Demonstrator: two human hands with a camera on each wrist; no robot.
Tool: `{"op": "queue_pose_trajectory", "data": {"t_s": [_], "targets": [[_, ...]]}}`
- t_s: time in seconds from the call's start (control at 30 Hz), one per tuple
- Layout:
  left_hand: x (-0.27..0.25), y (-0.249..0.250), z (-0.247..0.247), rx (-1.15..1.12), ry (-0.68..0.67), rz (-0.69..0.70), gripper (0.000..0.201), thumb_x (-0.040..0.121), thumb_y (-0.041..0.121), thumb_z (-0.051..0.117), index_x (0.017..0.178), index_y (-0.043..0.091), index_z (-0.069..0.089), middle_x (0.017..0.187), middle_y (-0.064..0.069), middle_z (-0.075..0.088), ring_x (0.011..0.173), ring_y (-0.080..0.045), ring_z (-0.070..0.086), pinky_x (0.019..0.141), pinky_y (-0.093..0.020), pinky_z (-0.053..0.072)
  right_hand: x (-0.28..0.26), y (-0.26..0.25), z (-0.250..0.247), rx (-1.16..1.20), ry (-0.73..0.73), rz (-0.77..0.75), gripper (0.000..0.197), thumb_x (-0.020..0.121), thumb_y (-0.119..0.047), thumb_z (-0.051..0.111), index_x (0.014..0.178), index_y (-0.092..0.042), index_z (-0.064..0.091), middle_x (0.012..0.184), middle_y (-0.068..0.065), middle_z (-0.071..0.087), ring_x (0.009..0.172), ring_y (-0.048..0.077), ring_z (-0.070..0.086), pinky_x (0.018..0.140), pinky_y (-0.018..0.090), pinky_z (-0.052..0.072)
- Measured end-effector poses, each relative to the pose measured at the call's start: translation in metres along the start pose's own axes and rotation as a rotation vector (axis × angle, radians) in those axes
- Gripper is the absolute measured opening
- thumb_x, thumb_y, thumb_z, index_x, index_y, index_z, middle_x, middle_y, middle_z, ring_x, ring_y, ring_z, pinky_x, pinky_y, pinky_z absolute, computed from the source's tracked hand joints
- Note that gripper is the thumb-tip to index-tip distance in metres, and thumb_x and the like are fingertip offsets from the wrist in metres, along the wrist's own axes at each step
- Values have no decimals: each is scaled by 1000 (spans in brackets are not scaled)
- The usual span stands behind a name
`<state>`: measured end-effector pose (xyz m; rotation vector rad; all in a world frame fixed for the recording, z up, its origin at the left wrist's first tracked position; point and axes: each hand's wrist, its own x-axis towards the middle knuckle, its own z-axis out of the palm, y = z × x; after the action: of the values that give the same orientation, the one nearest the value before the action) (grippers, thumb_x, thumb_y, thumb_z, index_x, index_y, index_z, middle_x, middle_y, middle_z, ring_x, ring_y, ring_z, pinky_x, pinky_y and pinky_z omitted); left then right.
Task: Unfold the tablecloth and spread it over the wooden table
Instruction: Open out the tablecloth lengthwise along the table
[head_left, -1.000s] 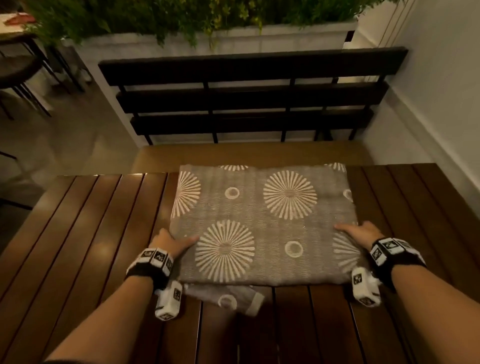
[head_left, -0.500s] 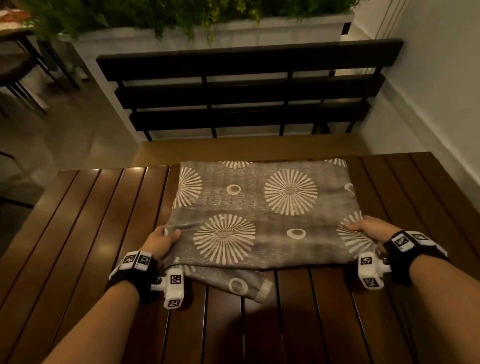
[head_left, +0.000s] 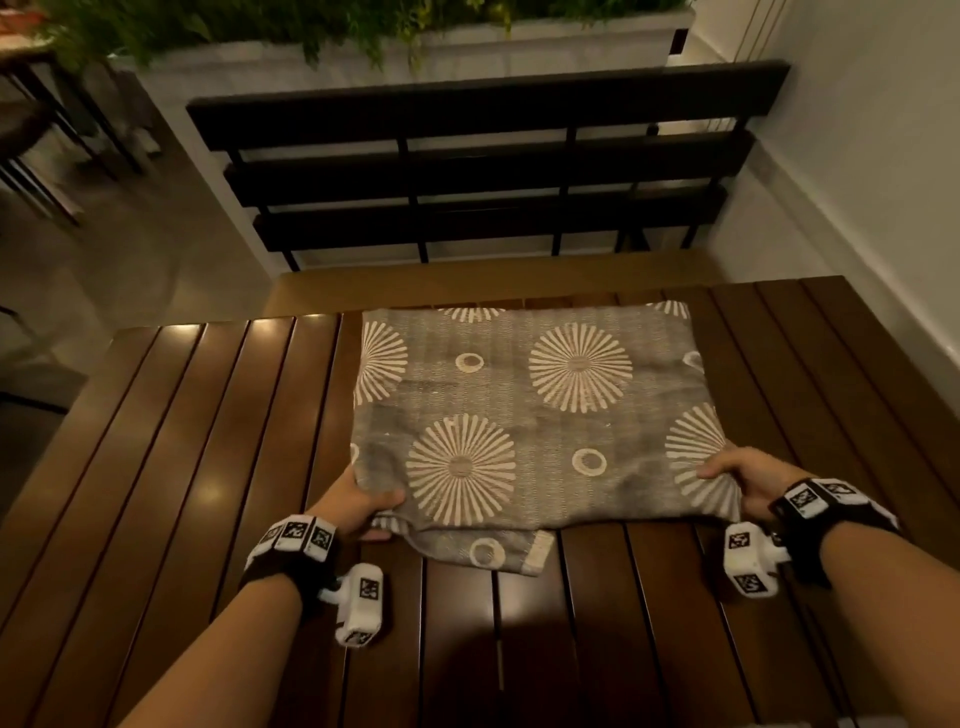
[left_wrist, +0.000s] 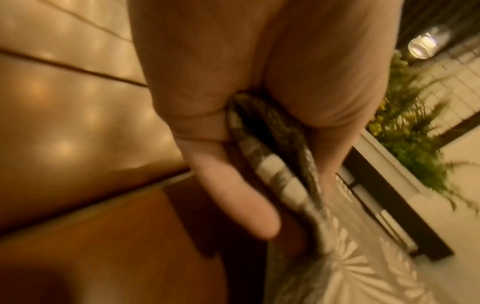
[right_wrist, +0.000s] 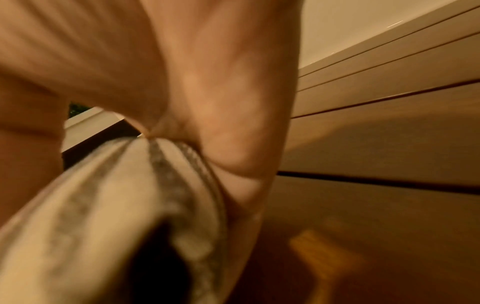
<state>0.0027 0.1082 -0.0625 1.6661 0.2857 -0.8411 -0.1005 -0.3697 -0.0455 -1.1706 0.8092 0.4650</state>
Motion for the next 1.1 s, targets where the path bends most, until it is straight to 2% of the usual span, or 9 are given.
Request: {"op": "queue_pose_trajectory", "data": {"t_s": [0.13,0.23,0.3,0.4,0.5,0.63,0.77,0.93,1.1], "targets": [[0,-4,6,-145,200,-30,42,86,5,66,124,12,51,90,-12,68,61,-19,64,43,-25,51,1,-1,-7,-263,156,-76,87,46,-15,89,124,-10,52,115,14,66,104,31,63,93,42,50],[-10,-13,-5,-62,314,-73,37,87,5,66,119,7,49,78,-12,62,44,-16,51,39,-22,47,5,2,-17,-437,206,-21,59,74,-26,78,125,-5,57,120,12,66,104,27,64,90,37,48],[-15,-19,-9,39,366,-76,37,87,7,67,119,7,49,76,-14,61,42,-17,46,38,-23,46,-3,1,-10,-657,179,68,59,76,-37,75,122,-4,59,122,5,63,106,22,59,93,35,44],[-16,-21,-8,179,432,-42,42,85,13,69,120,3,48,82,-17,63,43,-23,50,39,-28,50,-1,6,-4,-820,216,130,48,87,-29,67,124,-1,56,122,10,59,106,25,55,92,32,41],[-18,-13,-7,468,478,-22,49,79,25,75,116,6,50,103,-17,65,78,-34,64,67,-40,57,5,12,-4,-720,291,114,58,80,-25,74,127,2,54,125,16,60,112,32,58,98,38,44],[-19,1,0,907,514,-17,86,67,40,76,137,18,31,138,-18,38,124,-40,41,99,-48,42,7,14,3,-587,322,-5,64,75,-29,78,129,-8,51,122,11,61,110,30,59,93,36,45],[-14,8,22,1278,322,115,80,71,47,68,141,37,30,152,-10,17,138,-37,18,107,-54,35,20,18,4,-617,335,-108,87,64,-34,84,138,-12,44,130,9,59,116,27,57,101,39,42],[-11,2,44,1372,77,120,78,73,58,62,142,51,26,156,-8,13,140,-40,16,113,-52,28,8,0,25,-471,385,-240,60,79,-2,69,134,-10,47,125,13,60,109,32,59,94,37,45],[-19,2,80,1427,48,171,83,74,70,53,145,52,14,156,-15,9,137,-47,14,112,-55,25,-7,-42,54,-538,341,-431,46,85,-5,63,129,-13,51,120,9,61,109,28,58,94,38,44]]}}
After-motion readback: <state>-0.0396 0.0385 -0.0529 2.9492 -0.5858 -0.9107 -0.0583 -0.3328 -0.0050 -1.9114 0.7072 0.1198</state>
